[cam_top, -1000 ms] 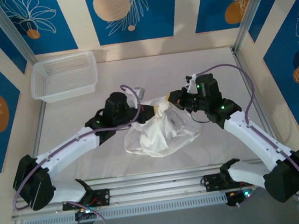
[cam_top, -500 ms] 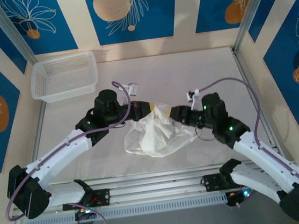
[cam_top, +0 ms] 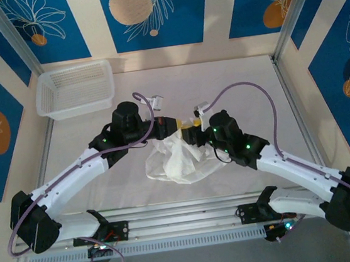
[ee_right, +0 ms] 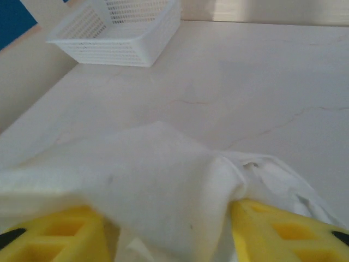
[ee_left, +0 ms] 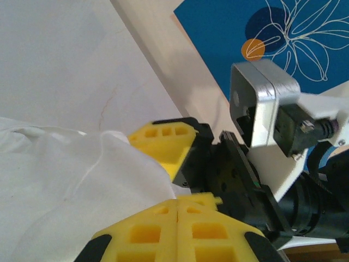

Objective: Fold the inside-out t-shirt

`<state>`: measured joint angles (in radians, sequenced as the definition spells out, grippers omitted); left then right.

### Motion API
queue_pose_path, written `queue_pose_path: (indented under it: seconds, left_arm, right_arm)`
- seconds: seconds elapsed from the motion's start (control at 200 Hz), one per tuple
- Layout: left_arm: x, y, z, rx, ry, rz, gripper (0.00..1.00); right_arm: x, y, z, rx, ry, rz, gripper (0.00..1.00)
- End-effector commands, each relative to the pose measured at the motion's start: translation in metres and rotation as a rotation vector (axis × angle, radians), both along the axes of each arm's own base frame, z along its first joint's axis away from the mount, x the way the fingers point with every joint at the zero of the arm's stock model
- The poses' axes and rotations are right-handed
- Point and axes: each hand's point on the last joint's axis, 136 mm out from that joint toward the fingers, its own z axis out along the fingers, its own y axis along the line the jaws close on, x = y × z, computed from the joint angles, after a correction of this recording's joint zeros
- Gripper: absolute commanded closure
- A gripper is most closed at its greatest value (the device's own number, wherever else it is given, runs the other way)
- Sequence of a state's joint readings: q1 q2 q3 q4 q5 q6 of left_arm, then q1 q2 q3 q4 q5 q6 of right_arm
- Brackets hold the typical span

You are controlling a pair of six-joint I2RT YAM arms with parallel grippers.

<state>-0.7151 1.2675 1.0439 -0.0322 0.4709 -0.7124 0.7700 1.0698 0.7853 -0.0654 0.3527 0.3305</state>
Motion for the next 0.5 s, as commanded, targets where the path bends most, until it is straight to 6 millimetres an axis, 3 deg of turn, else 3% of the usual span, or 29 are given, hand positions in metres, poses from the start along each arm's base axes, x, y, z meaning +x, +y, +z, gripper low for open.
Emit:
queue_pose_path:
  seconds: [0.0,0.055,0.1,0.24,0.32,0.405,0.495]
  left_arm:
    - [0.001,0.006,0.015,0.001,-0.027,0.008,1.0]
    - [0.005,0.011,0.012,0.036,-0.035,0.028,1.0]
    - [0.011,0.018,0.006,0.073,-0.041,0.053,1.0]
    - [0.059,0.046,-0.036,0.19,-0.017,0.152,1.0]
    - [0.077,0.043,-0.051,0.195,-0.042,0.13,1.0]
    - [0.082,0.029,-0.054,0.161,-0.04,0.073,1.0]
    - [0.081,0.025,-0.052,0.132,-0.023,0.064,1.0]
  right_arm:
    - [0.012,-0.002,0.016,-0.051,-0.076,0.005,0.67]
    - [0.005,0.003,0.018,-0.022,-0.046,0.057,0.91]
    - [-0.006,0.009,0.021,0.02,-0.012,0.123,1.0]
    - [-0.055,0.023,0.052,0.258,0.121,0.374,1.0]
    - [-0.075,0.024,0.073,0.375,0.15,0.464,1.0]
    - [-0.08,0.018,0.087,0.449,0.144,0.461,1.0]
    - [-0.071,0.011,0.092,0.492,0.15,0.41,1.0]
